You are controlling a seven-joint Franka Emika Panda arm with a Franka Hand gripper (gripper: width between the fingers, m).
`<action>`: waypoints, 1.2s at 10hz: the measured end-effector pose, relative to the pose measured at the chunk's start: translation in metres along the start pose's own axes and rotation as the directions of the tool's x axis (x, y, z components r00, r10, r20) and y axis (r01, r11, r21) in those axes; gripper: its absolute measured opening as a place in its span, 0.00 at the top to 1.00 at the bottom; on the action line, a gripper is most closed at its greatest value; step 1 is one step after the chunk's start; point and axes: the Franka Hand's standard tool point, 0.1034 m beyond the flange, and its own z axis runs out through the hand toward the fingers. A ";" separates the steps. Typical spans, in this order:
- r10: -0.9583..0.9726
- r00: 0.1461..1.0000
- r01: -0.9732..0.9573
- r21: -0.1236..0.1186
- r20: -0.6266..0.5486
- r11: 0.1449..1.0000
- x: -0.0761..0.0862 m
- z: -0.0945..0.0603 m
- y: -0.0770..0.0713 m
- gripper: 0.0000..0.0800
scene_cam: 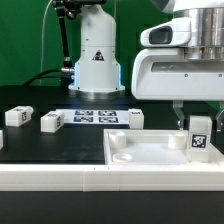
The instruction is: Assemble one leg
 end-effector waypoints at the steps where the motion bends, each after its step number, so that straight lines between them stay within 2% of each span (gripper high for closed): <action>1: 0.046 0.999 -0.046 0.003 -0.010 0.999 0.000 0.000 0.001 0.63; 4: 0.208 0.978 -0.208 0.001 -0.029 0.978 0.001 0.000 0.009 0.62; 8: 0.333 0.942 -0.334 -0.021 -0.048 0.942 0.004 -0.001 0.019 0.62; 9: 0.333 0.942 -0.334 -0.021 -0.047 0.942 0.003 0.000 0.019 0.52; 10: 0.333 0.942 -0.334 -0.021 -0.047 0.942 0.003 0.000 0.018 0.34; 11: 0.333 0.942 -0.334 -0.021 -0.047 0.942 0.003 0.000 0.018 0.34; 12: 0.333 0.942 -0.334 -0.021 -0.046 0.942 0.003 0.000 0.018 0.22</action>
Offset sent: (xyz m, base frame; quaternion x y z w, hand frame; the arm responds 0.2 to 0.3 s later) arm -0.0040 0.0029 -0.0026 0.0377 0.0254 0.2494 0.9673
